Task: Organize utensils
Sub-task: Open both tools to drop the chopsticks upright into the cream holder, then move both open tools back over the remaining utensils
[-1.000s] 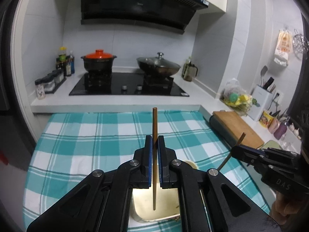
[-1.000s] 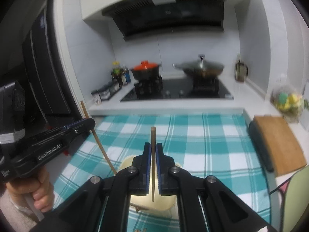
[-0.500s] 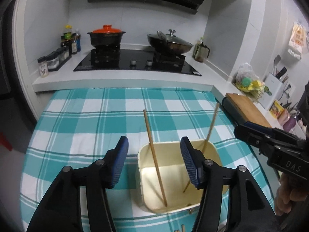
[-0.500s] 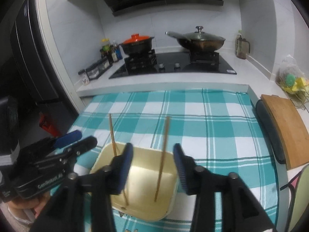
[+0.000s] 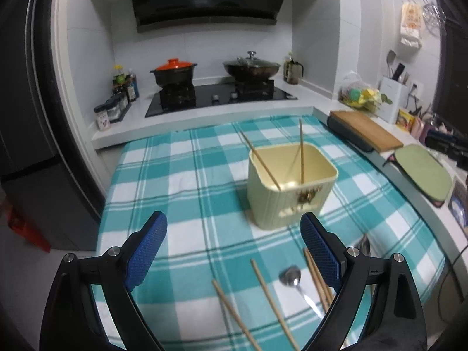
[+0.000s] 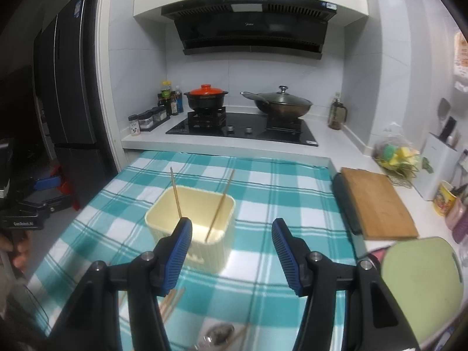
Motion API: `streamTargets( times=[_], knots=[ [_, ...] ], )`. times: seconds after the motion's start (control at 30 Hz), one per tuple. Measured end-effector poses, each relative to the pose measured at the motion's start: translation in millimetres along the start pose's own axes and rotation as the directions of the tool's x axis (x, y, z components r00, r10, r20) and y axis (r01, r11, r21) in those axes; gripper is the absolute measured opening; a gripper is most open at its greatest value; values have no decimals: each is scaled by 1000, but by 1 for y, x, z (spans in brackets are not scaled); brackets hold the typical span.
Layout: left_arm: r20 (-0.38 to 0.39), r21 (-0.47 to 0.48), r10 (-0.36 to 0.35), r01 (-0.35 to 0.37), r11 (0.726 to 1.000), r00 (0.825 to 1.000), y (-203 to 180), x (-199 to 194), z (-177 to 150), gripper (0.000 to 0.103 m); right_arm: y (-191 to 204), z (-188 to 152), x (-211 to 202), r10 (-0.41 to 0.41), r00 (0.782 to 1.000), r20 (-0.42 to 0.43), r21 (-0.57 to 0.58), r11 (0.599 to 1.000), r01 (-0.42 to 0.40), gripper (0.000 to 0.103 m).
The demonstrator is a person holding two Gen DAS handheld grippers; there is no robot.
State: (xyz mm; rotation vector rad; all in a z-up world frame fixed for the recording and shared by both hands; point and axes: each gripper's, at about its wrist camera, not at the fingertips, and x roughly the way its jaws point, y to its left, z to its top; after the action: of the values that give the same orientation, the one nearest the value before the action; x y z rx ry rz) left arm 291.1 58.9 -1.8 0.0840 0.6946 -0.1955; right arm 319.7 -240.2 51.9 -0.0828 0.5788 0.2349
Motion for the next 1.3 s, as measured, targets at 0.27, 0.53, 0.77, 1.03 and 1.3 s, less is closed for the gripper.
streamTargets(
  times=[0.27,0.53,0.77,1.03,1.3],
  knots=[
    [-33,77,102,-99,992,994,-28,-46,-95,103,-5,-68,-86,-158,983,97,-33,986,162,58],
    [-50,-168,-9,0,986,999,-33,-48,-158,102,14,-145,-112,-187,979,83,40,982,184,58],
    [-122,-215,21,-47,975,992,-32,-32,-187,102,33,-214,-96,-165,986,-26,61,984,166,58],
    [-109,-247,72,-97,964,991,-25,-33,-194,102,39,-237,-90,-178,983,-34,85,980,180,58],
    [-144,-231,96,-128,964,985,-31,-11,-202,102,33,-249,-57,-139,985,-105,146,977,154,57]
  ],
)
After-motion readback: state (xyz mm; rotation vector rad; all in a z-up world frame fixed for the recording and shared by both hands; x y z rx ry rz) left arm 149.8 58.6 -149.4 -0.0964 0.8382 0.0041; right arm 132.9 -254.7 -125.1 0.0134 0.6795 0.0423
